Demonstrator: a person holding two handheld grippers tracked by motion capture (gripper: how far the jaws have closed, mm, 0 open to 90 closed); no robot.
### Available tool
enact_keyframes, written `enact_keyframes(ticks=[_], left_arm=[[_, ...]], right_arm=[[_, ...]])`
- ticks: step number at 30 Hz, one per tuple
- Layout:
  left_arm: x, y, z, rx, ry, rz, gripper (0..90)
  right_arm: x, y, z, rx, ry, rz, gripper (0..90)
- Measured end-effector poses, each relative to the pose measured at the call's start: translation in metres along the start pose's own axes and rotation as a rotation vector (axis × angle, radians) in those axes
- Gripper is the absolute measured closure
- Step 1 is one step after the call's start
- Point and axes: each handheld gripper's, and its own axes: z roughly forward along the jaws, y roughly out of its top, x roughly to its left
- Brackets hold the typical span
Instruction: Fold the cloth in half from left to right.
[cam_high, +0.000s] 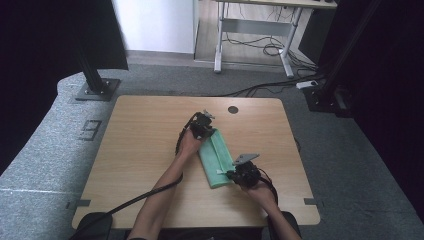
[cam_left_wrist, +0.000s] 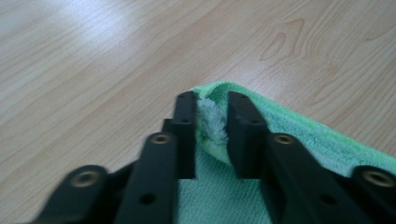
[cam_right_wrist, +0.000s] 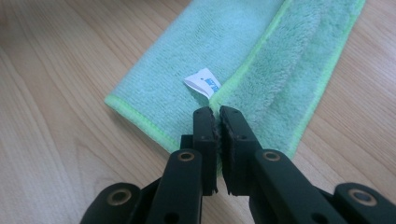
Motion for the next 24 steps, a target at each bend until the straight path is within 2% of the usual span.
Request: enact_keyframes(ticks=[3,6,9,12,16,19,22,24], left_arm=[[0.002,0.003,-0.006,-0.035,-0.005,-0.015,55.2],[0.003,0.010,-0.017,-0.065,0.006,-0.010,40.1],[0.003,0.016,-0.031,-0.098,0.004,-0.005,31.7],[0.003,0.015,-0.044,-0.110,-0.002,0.007,29.4],[0.000,-0.001,-0.054,-0.104,-0.019,0.026,27.2],[-0.003,-0.018,-0.056,-0.087,-0.040,0.024,25.9],[-0.007,-0.035,-0.054,-0.055,-0.050,0.030,24.2],[-0.010,-0.045,-0.052,-0.034,-0.056,0.035,23.5]], right_arm=[[-0.001,-0.001,-0.003,-0.009,-0.010,0.001,82.5],[-0.003,-0.001,-0.006,-0.024,-0.021,0.008,79.3],[-0.006,0.000,-0.010,-0.032,-0.034,0.016,75.8],[-0.009,0.000,-0.014,-0.041,-0.055,0.025,70.2],[-0.015,0.001,-0.024,-0.080,-0.099,0.043,60.0],[-0.021,0.005,-0.028,-0.107,-0.126,0.056,51.8],[-0.026,0.008,-0.022,-0.104,-0.144,0.059,46.2],[-0.030,0.007,-0.014,-0.083,-0.138,0.071,43.8]])
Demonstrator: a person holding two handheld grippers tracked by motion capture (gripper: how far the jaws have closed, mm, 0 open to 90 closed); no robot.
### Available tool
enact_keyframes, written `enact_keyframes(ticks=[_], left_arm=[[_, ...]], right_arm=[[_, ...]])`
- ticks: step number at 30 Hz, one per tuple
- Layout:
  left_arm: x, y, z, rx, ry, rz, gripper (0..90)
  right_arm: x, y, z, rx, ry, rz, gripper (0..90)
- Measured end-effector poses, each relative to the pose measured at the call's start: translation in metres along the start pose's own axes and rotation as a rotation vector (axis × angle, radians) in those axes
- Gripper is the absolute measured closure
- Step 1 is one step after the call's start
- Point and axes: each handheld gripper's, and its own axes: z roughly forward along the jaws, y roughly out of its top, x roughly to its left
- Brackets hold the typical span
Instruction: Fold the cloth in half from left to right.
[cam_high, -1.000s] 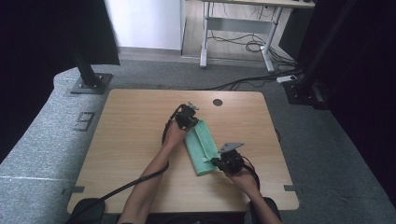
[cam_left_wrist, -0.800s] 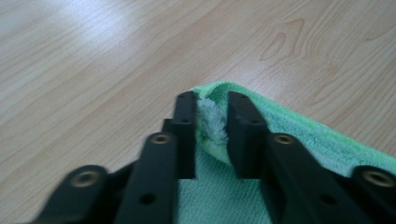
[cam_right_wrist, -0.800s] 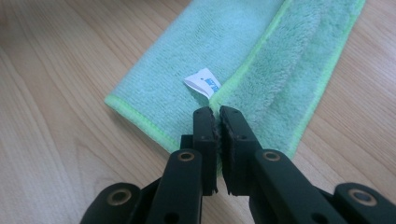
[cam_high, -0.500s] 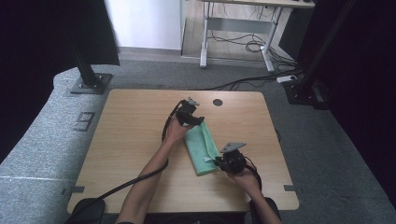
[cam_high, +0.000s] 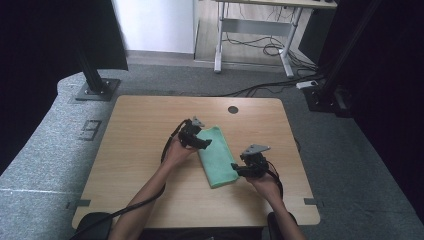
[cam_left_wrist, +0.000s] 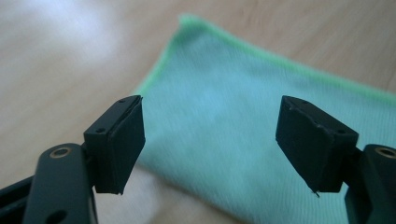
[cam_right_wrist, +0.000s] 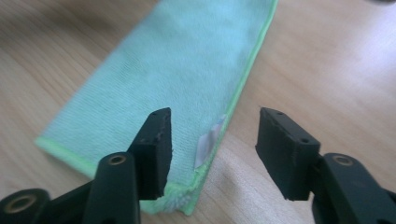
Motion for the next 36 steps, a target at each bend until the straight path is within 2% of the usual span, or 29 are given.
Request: enact_keyframes(ticks=[5,8,13,15,18,20,22,24,27,29,31,36], left_arm=[[-0.007,-0.018,0.004,0.037,0.012,0.022,22.8],[-0.008,-0.024,0.007,0.060,0.024,0.033,22.8],[-0.007,-0.028,0.010,0.053,0.030,0.008,22.6],[-0.009,-0.029,0.007,0.043,0.032,0.009,22.8],[-0.014,-0.030,-0.001,0.024,0.010,0.001,22.4],[-0.021,-0.034,-0.005,0.018,-0.008,-0.017,20.7],[-0.029,-0.039,-0.007,0.026,0.002,-0.022,14.5],[-0.036,-0.045,-0.009,0.033,0.017,-0.018,14.0],[-0.040,-0.051,-0.010,0.040,0.024,-0.037,13.5],[-0.039,-0.054,-0.009,0.051,0.038,-0.038,13.1],[-0.035,-0.057,-0.009,0.048,0.033,-0.066,12.9],[-0.025,-0.062,-0.013,0.044,0.046,-0.086,12.3]], right_arm=[[-0.005,-0.010,0.015,0.081,-0.019,-0.014,39.9],[-0.008,-0.015,0.014,0.094,-0.021,-0.009,39.3],[-0.010,-0.023,0.014,0.118,-0.012,-0.015,38.9],[-0.011,-0.024,0.015,0.116,-0.007,-0.011,38.7],[-0.012,-0.026,0.017,0.110,0.000,-0.009,37.3],[-0.014,-0.027,0.017,0.104,0.012,0.013,36.6],[-0.017,-0.028,0.018,0.098,0.026,0.035,36.6],[-0.018,-0.029,0.018,0.094,0.033,0.038,36.4],[-0.015,-0.029,0.018,0.097,0.040,0.031,35.9],[-0.012,-0.028,0.018,0.097,0.048,0.021,35.3],[-0.008,-0.028,0.019,0.096,0.053,0.014,34.9],[0.004,-0.025,0.023,0.090,0.061,0.001,31.8]])
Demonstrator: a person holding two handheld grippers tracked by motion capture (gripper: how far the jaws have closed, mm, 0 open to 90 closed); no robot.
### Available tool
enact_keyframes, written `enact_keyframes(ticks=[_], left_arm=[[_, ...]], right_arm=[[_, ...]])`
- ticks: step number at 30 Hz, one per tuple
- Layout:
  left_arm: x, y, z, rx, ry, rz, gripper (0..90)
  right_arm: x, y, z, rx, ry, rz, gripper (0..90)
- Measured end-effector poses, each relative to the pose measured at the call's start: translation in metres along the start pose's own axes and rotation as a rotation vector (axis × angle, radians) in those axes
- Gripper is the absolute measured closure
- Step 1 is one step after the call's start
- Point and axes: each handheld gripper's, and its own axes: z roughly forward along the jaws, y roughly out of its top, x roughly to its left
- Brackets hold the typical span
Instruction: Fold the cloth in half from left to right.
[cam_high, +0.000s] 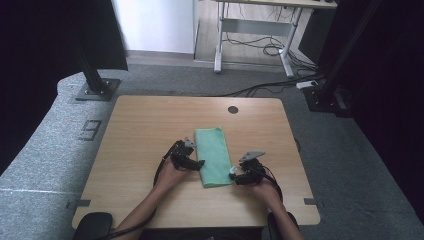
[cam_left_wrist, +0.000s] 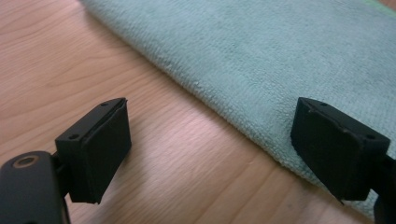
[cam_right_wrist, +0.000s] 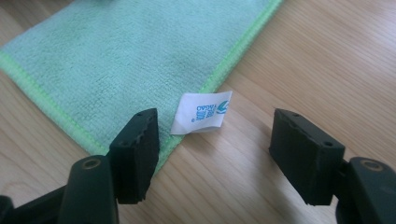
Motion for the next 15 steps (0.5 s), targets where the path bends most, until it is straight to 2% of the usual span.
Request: enact_keyframes(ticks=[15], left_arm=[[0.029,-0.011,-0.011,-0.006,0.040,-0.038,12.2]], right_arm=[[0.028,0.020,0.022,-0.013,0.017,-0.026,26.4]])
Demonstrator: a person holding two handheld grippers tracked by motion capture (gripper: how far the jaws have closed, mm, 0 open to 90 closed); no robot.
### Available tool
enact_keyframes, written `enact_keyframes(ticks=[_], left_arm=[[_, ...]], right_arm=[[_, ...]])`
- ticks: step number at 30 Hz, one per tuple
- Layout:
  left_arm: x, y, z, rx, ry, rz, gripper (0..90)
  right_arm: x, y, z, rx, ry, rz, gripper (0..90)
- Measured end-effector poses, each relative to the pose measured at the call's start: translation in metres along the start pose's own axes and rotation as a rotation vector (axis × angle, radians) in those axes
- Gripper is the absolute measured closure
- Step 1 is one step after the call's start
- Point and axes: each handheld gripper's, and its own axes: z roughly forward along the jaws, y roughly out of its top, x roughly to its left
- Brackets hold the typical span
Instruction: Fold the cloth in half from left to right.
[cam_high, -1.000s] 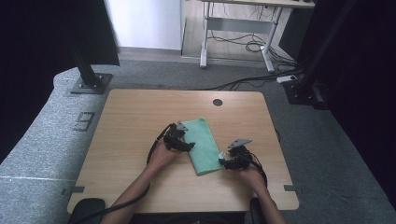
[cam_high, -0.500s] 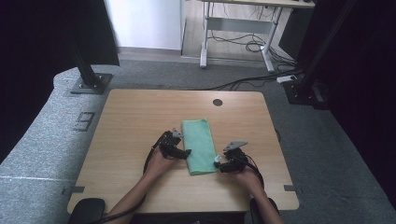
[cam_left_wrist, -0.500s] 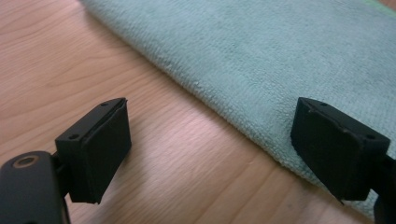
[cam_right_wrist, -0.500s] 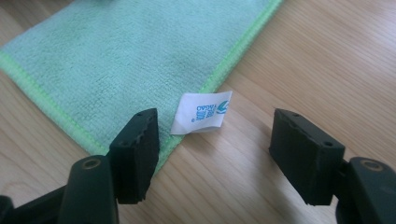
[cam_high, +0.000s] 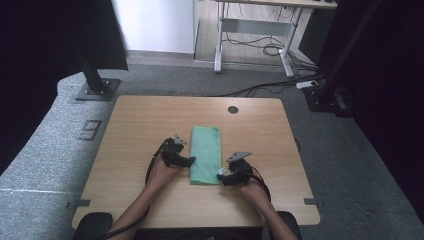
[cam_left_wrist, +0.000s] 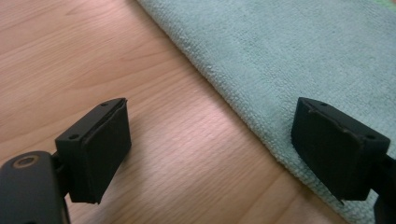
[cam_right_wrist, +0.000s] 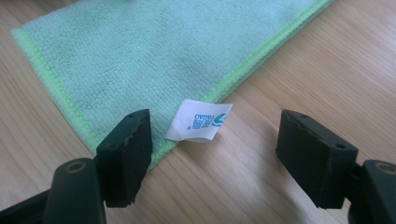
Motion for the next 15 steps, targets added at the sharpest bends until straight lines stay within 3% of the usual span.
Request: enact_keyframes(ticks=[15], left_arm=[[0.0103,-0.0049,-0.0035,-0.011,0.009,-0.009,12.4]], right_arm=[[0.0038,0.0094,0.0110,-0.011,0.011,-0.015,22.8]])
